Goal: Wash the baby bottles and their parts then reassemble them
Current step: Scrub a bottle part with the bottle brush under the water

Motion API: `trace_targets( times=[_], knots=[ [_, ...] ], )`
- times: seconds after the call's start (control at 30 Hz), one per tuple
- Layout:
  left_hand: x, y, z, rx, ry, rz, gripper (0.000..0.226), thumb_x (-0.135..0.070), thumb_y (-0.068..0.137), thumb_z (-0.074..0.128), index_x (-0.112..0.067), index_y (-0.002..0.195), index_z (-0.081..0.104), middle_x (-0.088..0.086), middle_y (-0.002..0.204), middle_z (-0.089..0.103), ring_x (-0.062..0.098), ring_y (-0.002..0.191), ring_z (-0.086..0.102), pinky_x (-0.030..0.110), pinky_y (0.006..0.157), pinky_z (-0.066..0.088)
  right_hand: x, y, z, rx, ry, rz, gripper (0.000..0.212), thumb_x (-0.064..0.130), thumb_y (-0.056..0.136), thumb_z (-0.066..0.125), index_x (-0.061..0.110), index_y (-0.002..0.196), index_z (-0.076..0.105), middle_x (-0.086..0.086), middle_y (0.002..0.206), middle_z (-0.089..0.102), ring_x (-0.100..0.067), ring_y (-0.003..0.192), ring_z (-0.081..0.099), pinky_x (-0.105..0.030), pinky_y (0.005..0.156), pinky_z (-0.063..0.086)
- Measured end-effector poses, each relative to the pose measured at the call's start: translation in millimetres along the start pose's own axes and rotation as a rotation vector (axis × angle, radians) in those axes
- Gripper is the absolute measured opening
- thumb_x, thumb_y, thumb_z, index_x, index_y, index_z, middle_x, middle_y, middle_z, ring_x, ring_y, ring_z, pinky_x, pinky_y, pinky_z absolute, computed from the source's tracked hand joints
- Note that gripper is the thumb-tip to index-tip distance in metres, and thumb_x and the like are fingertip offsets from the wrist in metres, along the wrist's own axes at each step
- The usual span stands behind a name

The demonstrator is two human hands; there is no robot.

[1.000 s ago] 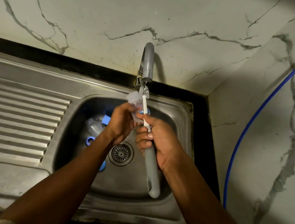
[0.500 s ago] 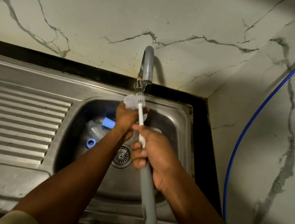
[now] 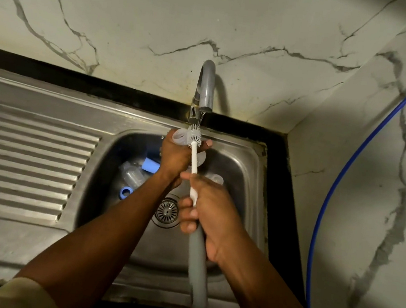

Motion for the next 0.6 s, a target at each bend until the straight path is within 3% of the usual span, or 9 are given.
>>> trace_targets(
  times=[0.07,0.13,0.23,0.3,0.47,0.6],
  knots=[
    [-1,-4,6,0.054,0.031,0.012,0.043,0.004,0.072,0.084,-0.001,0.106,0.058,0.002,0.084,0.065,0.000,0.067,0.065,0.013,0.063,0.051,12,8,-3,-0.018,0.030,-0.021,0.034,0.023,0.103,0.047,0.006,0.131,0.057,0.005,0.053,0.041,-0.002,0.037,0.033,-0.015,0.034,0.028],
    [2,-4,4,0.034,0.024,0.011,0.044,0.004,0.072,0.084,0.002,0.107,0.058,0.005,0.085,0.067,0.009,0.073,0.069,0.015,0.062,0.053,20,10,-4,-0.007,0.045,-0.022,0.038,0.021,0.103,0.048,0.002,0.135,0.054,0.005,0.053,0.040,-0.001,0.037,0.032,-0.014,0.034,0.028],
    [2,7,-4,-0.071,-0.018,-0.028,0.044,-0.004,0.072,0.088,-0.005,0.106,0.061,0.008,0.094,0.070,0.013,0.085,0.074,0.018,0.065,0.056,10,1,-2,0.037,-0.011,0.002,0.031,0.024,0.103,0.047,0.013,0.130,0.058,0.005,0.054,0.041,-0.001,0.039,0.032,-0.014,0.034,0.028],
    [0,10,-4,-0.067,0.017,-0.017,0.058,-0.010,0.066,0.093,-0.003,0.114,0.061,0.008,0.102,0.070,0.019,0.093,0.073,0.022,0.074,0.059,6,1,-2,0.032,-0.032,0.007,0.024,0.025,0.103,0.047,0.017,0.121,0.062,0.006,0.053,0.042,-0.002,0.039,0.033,-0.015,0.034,0.028],
    [3,-4,8,0.052,0.096,0.046,0.058,0.013,0.076,0.076,-0.005,0.123,0.047,0.008,0.097,0.061,0.010,0.077,0.064,0.013,0.063,0.051,26,20,0,-0.023,0.080,0.008,0.010,0.019,0.101,0.050,0.013,0.106,0.056,0.006,0.050,0.040,-0.002,0.034,0.032,-0.015,0.031,0.028],
    [-4,2,2,-0.046,0.063,0.058,0.052,0.005,0.074,0.082,-0.008,0.112,0.049,0.006,0.098,0.059,0.005,0.077,0.061,0.010,0.063,0.049,9,5,-2,0.022,-0.007,0.015,0.024,0.022,0.102,0.048,0.006,0.115,0.060,0.005,0.053,0.041,-0.002,0.038,0.032,-0.015,0.034,0.028]
  ],
)
Point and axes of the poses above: each hand's wrist, its own y-axis towards the middle knuckle, its own z-axis out of the palm, x = y × z, the point moved 4 cm from there along y, towards the middle knuckle
